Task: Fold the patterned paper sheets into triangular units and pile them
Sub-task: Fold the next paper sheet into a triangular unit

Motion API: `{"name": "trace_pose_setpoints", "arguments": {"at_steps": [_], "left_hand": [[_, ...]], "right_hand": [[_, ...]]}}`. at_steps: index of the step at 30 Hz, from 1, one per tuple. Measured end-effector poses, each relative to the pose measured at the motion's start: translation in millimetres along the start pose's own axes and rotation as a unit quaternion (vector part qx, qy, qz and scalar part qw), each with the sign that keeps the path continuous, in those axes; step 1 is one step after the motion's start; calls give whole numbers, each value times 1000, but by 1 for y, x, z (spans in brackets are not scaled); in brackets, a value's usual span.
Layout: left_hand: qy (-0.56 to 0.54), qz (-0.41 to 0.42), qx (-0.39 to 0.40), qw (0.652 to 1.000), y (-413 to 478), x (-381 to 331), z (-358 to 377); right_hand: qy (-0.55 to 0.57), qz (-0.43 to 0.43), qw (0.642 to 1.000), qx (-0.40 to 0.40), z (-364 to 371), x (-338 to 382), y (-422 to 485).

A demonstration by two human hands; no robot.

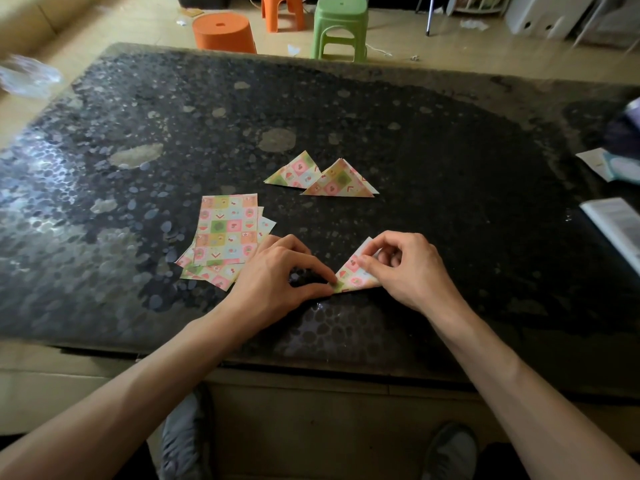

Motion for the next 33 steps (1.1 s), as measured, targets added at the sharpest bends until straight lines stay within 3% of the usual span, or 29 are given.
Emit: {"name": "trace_pose_setpoints", "arguments": {"at_steps": [19,24,33], "left_hand": [[-19,-10,10,1000,0,-2,-1],[-12,-11,11,1000,-1,-2,-1],[-24,18,65,997,7,11,-5]], "right_hand": [[10,24,1000,10,-1,2,0],[-32,30,999,12,2,8,-4],[-46,36,998,14,3,10,-4]]}}
Point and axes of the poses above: each hand's wrist, its own y-axis towards the middle knuckle, its own z-axis out of the palm, x = y × z, the point moved 7 cm from there along y, towards the middle knuckle, and after that the axes turned 8 degrees about x, right-handed, at the moved point
